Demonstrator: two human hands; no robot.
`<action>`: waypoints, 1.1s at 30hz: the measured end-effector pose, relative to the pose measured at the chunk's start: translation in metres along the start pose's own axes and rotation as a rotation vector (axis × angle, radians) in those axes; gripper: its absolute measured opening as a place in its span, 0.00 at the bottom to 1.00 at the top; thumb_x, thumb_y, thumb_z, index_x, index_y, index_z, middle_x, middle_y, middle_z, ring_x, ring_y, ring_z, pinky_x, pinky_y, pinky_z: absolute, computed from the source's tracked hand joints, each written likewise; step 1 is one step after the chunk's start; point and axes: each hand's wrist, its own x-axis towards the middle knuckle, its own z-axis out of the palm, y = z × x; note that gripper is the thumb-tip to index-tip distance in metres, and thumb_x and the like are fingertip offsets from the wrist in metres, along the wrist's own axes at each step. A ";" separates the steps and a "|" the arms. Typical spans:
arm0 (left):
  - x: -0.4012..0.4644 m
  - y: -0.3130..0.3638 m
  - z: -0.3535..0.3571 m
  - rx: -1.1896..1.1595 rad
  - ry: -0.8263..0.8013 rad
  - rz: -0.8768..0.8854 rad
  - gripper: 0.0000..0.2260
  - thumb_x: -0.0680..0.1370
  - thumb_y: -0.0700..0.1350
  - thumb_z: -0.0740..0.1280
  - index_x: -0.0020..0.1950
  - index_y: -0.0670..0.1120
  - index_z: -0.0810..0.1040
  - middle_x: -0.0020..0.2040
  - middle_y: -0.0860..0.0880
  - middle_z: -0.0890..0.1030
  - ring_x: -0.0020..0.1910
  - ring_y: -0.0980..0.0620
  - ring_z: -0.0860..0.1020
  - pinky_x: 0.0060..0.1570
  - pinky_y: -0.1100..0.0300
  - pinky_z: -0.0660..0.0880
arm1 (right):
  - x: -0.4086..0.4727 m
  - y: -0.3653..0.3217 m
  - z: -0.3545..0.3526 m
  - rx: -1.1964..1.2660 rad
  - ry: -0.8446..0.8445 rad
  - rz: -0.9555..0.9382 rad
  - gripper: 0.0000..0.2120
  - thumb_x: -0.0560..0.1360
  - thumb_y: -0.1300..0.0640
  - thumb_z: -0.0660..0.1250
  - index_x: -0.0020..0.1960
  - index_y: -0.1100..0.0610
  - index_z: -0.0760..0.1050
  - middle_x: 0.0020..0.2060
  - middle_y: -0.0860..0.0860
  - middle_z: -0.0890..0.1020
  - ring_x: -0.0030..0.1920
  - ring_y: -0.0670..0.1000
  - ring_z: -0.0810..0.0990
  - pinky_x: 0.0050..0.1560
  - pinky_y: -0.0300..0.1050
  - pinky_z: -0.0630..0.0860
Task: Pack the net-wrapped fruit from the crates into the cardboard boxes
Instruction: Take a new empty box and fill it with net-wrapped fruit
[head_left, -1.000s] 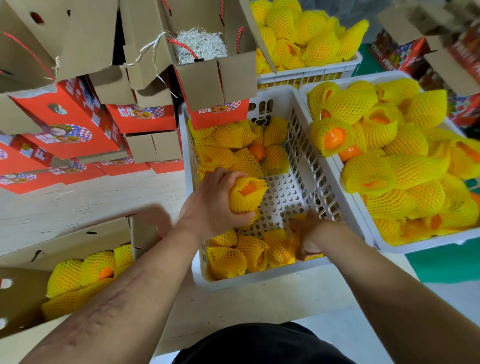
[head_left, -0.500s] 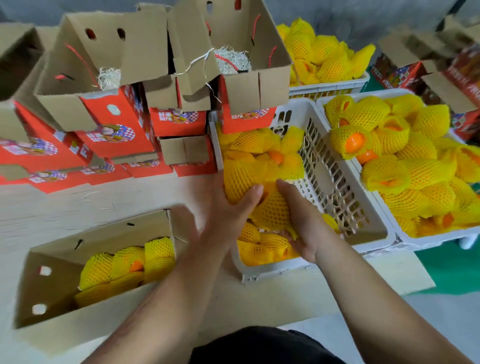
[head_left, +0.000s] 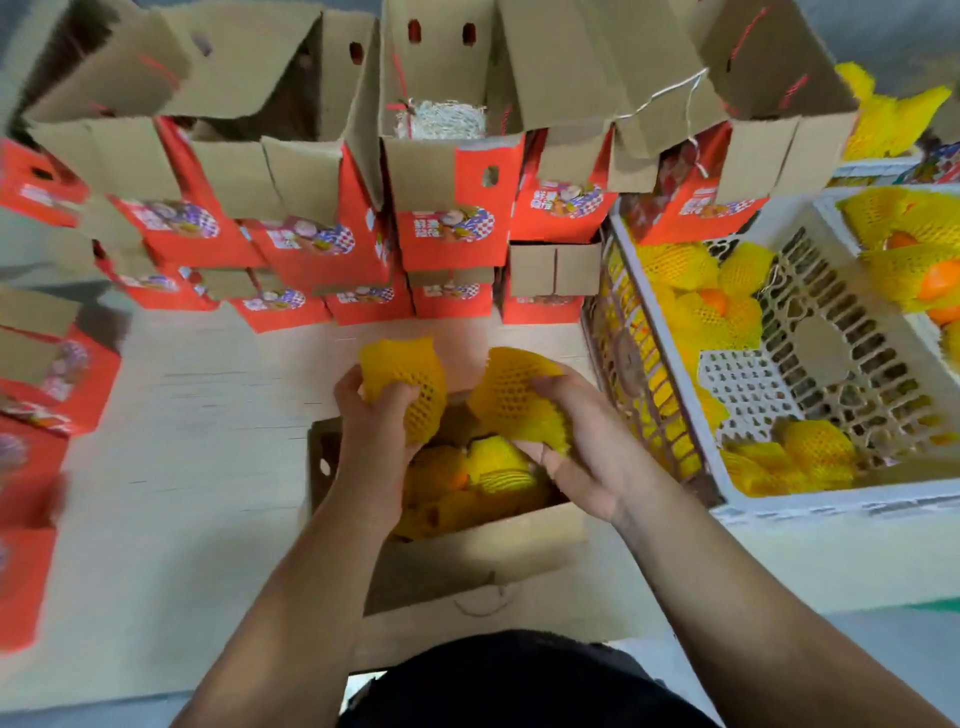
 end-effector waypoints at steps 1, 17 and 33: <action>0.004 0.002 -0.012 -0.064 0.046 -0.052 0.32 0.71 0.52 0.71 0.75 0.56 0.66 0.62 0.51 0.77 0.59 0.47 0.79 0.50 0.46 0.82 | 0.006 0.011 0.007 -0.006 0.049 0.034 0.18 0.75 0.50 0.71 0.64 0.52 0.79 0.63 0.55 0.83 0.63 0.57 0.82 0.65 0.57 0.78; 0.007 -0.014 -0.043 0.074 -0.008 -0.724 0.15 0.81 0.44 0.65 0.68 0.47 0.75 0.64 0.43 0.79 0.62 0.41 0.78 0.68 0.43 0.74 | 0.056 0.093 0.074 -1.077 0.234 0.081 0.12 0.78 0.59 0.70 0.59 0.57 0.71 0.54 0.59 0.75 0.40 0.54 0.74 0.40 0.43 0.70; -0.027 -0.006 0.034 0.357 -0.236 0.260 0.07 0.82 0.39 0.65 0.54 0.44 0.82 0.50 0.54 0.81 0.49 0.67 0.78 0.47 0.75 0.72 | -0.003 0.038 0.039 -0.835 0.142 -0.436 0.08 0.78 0.63 0.67 0.55 0.53 0.78 0.47 0.53 0.84 0.50 0.54 0.81 0.52 0.52 0.78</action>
